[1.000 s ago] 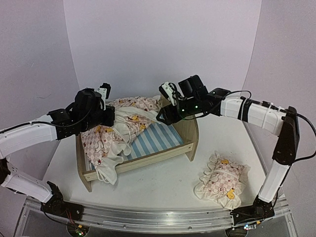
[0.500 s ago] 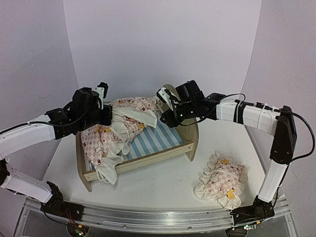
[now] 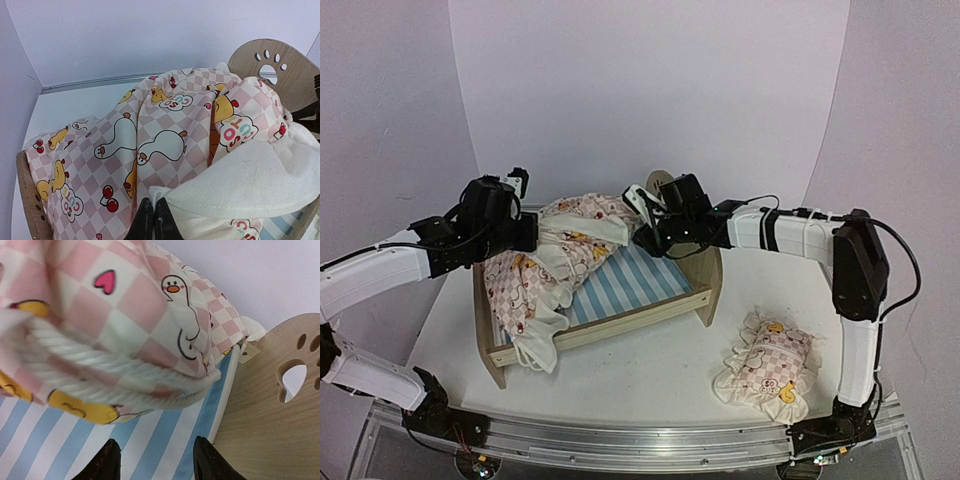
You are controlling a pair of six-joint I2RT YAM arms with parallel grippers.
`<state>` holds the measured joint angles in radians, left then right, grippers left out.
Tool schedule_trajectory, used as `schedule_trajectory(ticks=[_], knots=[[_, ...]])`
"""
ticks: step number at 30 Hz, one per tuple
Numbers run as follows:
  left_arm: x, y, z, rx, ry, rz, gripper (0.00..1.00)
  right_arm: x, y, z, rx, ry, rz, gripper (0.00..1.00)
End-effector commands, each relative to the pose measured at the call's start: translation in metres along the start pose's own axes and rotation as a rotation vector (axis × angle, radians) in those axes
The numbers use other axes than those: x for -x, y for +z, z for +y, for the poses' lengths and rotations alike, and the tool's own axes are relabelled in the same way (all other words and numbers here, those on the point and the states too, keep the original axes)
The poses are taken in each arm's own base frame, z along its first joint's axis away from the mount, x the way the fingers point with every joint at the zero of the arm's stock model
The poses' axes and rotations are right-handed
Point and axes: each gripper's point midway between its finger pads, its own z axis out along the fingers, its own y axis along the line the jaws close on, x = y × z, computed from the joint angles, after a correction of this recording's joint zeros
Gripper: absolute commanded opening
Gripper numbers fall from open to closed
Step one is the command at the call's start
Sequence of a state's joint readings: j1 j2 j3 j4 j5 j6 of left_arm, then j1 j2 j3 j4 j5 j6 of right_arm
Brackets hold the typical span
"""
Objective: Set up the pet bed
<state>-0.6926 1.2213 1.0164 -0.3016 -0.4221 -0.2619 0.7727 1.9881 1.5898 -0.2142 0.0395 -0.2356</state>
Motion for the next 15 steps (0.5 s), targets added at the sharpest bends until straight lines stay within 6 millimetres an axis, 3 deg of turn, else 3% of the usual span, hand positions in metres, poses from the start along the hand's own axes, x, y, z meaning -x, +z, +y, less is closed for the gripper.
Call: schedule_trajectory(ticks=[1,8,15], knots=[[0.011,-0.009,0.012,0.028,-0.021,-0.038,0.0,0.053,0.001,-0.034,-0.096,-0.034,-0.162,0.45],[0.013,-0.012,0.014,0.025,-0.021,-0.042,0.0,0.053,0.016,-0.052,-0.141,-0.057,-0.158,0.42],[0.018,-0.016,0.011,-0.001,-0.03,-0.053,0.0,0.062,0.026,-0.044,-0.047,-0.068,-0.206,0.42]])
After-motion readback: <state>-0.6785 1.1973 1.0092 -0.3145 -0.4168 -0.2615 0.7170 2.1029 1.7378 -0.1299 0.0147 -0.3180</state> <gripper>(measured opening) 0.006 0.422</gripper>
